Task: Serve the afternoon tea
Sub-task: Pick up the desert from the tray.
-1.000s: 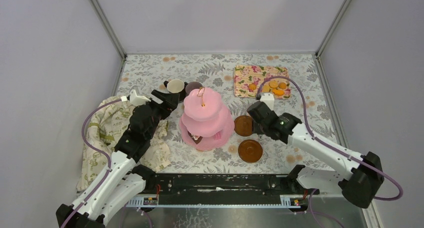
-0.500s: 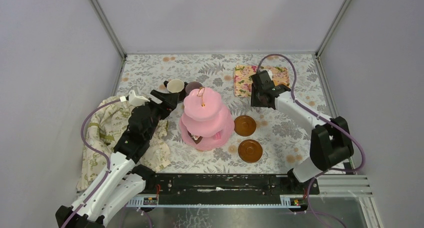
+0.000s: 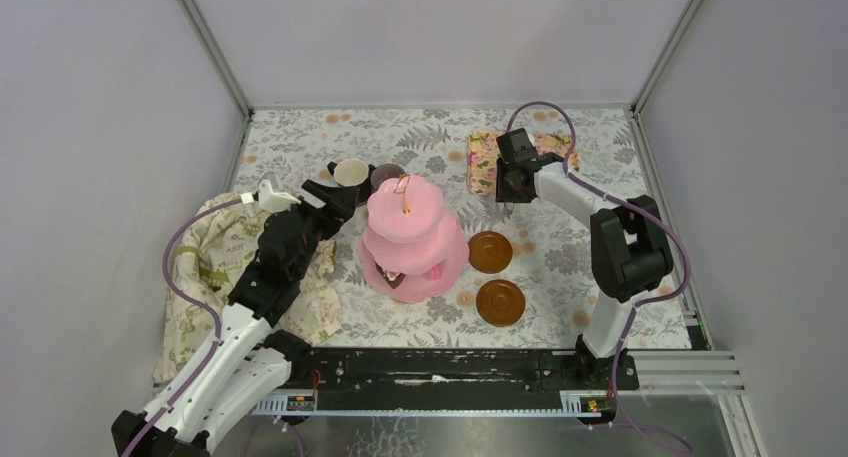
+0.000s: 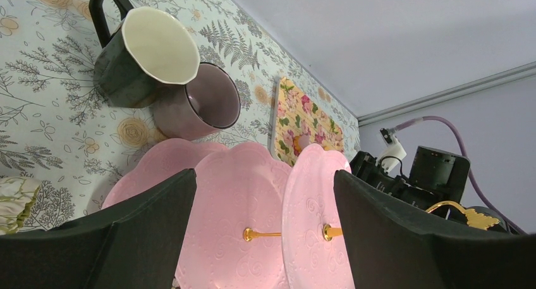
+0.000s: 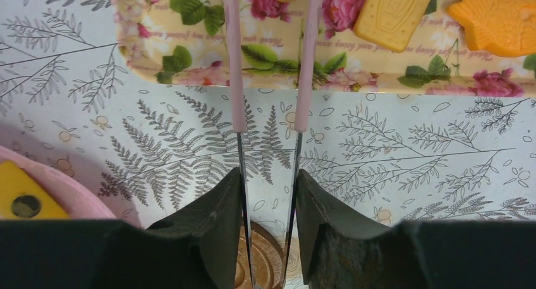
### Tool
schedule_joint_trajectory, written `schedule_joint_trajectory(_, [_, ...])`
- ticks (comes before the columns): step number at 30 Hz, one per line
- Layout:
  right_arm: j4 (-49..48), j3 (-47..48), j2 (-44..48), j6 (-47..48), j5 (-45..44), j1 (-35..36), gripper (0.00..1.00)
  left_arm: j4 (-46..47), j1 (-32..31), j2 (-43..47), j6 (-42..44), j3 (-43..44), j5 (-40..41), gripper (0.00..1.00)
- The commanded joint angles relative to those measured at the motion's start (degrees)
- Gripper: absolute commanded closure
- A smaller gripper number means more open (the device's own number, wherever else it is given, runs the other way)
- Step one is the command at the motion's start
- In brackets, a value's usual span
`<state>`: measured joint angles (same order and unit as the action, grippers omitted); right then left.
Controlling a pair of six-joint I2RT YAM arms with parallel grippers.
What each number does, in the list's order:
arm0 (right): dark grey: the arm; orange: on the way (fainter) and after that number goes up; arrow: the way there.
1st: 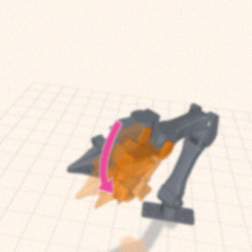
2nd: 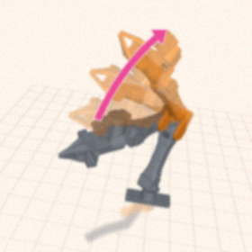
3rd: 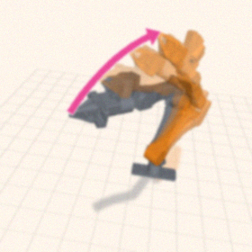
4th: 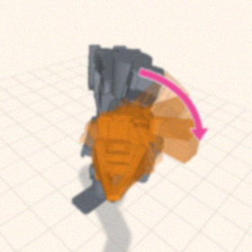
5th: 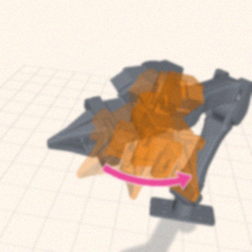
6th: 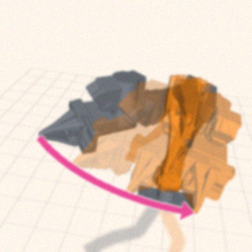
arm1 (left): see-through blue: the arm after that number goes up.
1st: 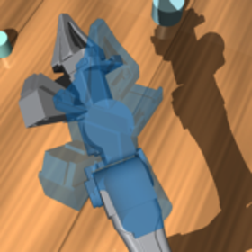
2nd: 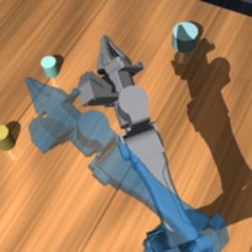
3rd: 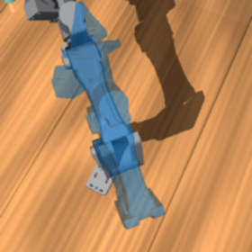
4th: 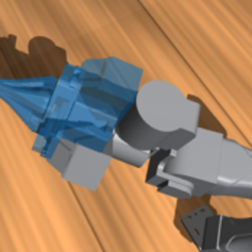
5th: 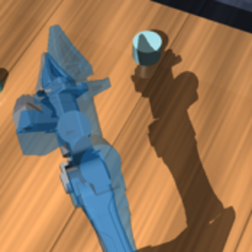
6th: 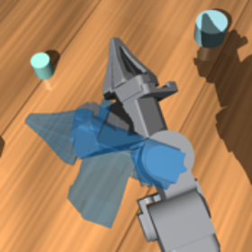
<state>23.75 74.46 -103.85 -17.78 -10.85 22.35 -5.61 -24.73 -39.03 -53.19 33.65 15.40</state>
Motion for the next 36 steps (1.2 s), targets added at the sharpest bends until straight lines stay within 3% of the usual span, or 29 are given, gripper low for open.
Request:
schedule_joint_trajectory(1, [-0.7,3.2,-0.3,1.1,0.4,-1.1,0.59,4.0,-0.2,0.1,-0.2,-0.4,0.0,0.13])
schedule_joint_trajectory(36, [-0.4,5.1,-6.4,1.0,3.5,-3.8,0.57,6.5,-0.2,-2.9,-0.9,-2.1,-0.5,0.13])
